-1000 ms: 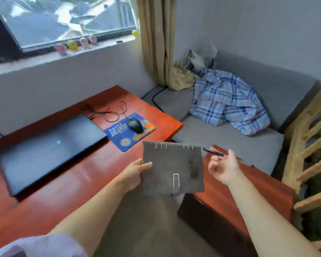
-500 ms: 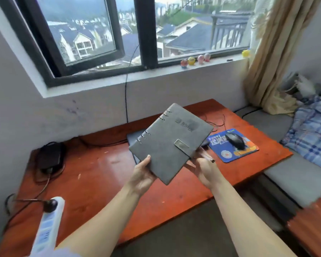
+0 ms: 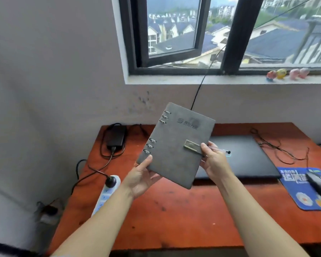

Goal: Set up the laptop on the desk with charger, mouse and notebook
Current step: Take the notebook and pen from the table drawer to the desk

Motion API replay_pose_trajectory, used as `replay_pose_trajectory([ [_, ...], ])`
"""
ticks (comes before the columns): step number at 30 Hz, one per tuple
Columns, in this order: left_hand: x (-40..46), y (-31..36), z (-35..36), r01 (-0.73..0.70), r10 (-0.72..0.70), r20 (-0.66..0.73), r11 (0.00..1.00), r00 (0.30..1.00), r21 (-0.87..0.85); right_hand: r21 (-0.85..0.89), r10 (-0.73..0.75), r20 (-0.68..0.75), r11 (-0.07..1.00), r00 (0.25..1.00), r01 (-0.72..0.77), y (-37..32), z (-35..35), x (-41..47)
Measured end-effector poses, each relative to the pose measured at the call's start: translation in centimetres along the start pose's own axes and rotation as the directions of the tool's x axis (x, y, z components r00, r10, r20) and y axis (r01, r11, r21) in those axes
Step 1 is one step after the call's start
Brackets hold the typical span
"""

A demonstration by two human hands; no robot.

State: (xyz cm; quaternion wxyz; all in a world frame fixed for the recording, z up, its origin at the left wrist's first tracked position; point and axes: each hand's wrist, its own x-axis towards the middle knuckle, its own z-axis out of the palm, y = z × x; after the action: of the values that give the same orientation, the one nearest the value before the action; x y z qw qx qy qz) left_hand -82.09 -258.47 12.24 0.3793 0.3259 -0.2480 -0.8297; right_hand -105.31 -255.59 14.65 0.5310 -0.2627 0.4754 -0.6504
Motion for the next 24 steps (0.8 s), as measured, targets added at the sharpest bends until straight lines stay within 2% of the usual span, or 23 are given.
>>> replay_pose_trajectory([
  [2, 0.1, 1.8, -2.1, -0.042, 0.044, -0.08, 0.999, 0.996, 0.019, -0.118, 0.049, 0.06, 0.992, 0.997, -0.042, 0.0, -0.6, 0.6],
  [4, 0.3, 2.7, -3.5, 0.001, 0.029, -0.119, 0.971, 0.993, 0.241, -0.282, 0.099, 0.09, 0.957, 0.991, -0.07, 0.9, -0.8, 1.0],
  [6, 1.1, 1.3, -4.2, 0.101, -0.019, -0.166, 0.861, 0.986, 0.498, -0.436, 0.106, 0.064, 0.897, 0.992, -0.067, 3.3, -0.4, 1.0],
  [7, 1.5, 0.1, -4.5, 0.143, -0.013, -0.233, 0.822, 0.972, 0.551, -0.491, 0.091, 0.034, 0.869, 0.995, -0.063, 4.9, -0.1, 0.8],
  [10, 2.6, -3.4, -6.1, 0.191, 0.085, -0.467, 0.838, 0.88, 0.512, -0.682, 0.041, -0.117, 0.723, 0.992, -0.11, 10.2, 0.5, 0.1],
  [13, 3.7, -5.5, -8.2, 0.229, 0.175, -0.576, 0.797, 0.798, 0.559, -0.767, 0.039, -0.121, 0.63, 0.992, -0.118, 14.0, 0.2, 0.0],
  [16, 4.7, -6.4, -8.7, 0.29, 0.261, -0.587, 0.675, 0.766, 0.679, -0.821, 0.076, -0.085, 0.56, 0.993, -0.113, 15.9, -0.4, 0.5],
  [20, 6.2, -6.8, -8.6, 0.369, 0.362, -0.528, 0.424, 0.768, 0.827, -0.863, 0.037, -0.063, 0.499, 0.997, -0.073, 16.5, -1.1, 1.4],
  [21, 6.3, -6.9, -8.6, 0.383, 0.379, -0.525, 0.39, 0.762, 0.838, -0.869, 0.031, -0.053, 0.492, 0.998, -0.061, 16.5, -1.3, 1.6],
  [24, 6.1, -7.1, -8.8, 0.398, 0.364, -0.527, 0.373, 0.768, 0.838, -0.89, 0.034, -0.007, 0.455, 0.999, -0.021, 16.1, -1.7, 1.9],
])
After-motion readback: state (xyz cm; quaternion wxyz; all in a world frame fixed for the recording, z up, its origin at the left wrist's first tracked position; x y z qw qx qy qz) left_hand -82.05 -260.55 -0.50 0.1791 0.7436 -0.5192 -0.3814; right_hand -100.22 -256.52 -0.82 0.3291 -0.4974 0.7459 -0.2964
